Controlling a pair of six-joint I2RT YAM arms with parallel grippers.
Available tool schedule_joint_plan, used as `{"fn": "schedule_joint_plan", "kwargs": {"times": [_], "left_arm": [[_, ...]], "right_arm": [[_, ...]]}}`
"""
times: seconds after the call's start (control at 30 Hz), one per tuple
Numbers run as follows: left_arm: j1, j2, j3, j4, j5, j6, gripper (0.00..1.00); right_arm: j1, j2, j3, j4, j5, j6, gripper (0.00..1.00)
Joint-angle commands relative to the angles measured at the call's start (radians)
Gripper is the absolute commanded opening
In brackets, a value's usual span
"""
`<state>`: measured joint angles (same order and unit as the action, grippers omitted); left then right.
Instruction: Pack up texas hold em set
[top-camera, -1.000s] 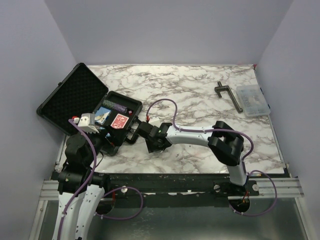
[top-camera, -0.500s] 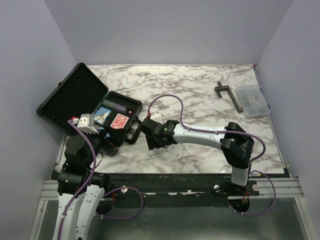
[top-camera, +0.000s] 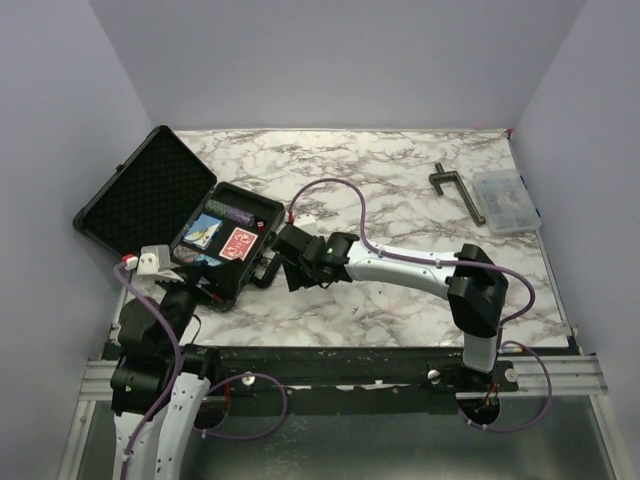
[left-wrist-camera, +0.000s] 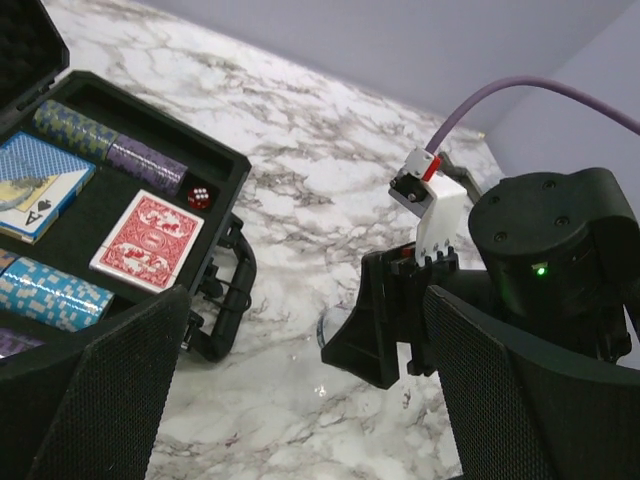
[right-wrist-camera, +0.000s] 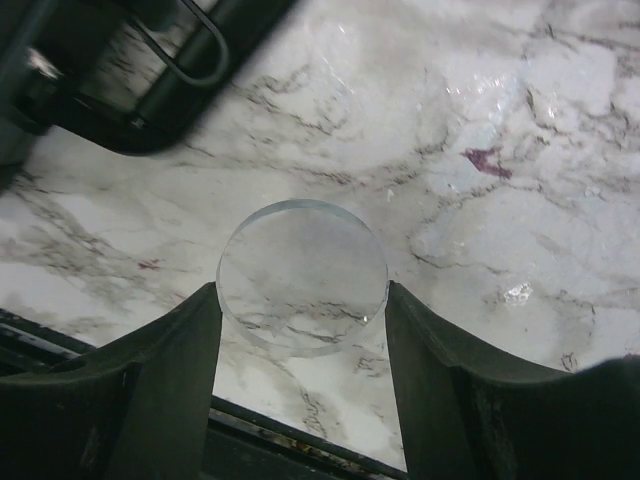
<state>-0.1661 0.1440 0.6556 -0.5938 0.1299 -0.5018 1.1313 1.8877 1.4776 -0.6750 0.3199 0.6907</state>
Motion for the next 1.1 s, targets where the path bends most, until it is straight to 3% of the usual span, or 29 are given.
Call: {"fn": "schedule_joint_plan", "kwargs": {"times": [0.0, 0.23, 0.7, 1.07], "left_arm": [[-0.004, -0.111, -0.038, 0.034, -0.081, -0.038, 0.99], [-0.003, -0.212, -0.053, 0.056, -0.113, -0.044, 0.99], [-0.005, -0.244, -0.038, 0.043, -0.122, -0.04, 0.99], [-0.003, -0.248, -0.025, -0.046, -0.414, -0.109, 0.99]], "right_arm": [[0.008, 0.029, 0.112, 0.007, 0.002, -0.043, 0.51], [0.007, 0.131, 0.296, -0.022, 0.004, -0.093, 0.5], [0.007, 0.345, 0.598, -0.031, 0.013, -0.171, 0.51], [0.007, 0.419, 0.66, 0.052, 0.024, -0.23, 0.52]]}}
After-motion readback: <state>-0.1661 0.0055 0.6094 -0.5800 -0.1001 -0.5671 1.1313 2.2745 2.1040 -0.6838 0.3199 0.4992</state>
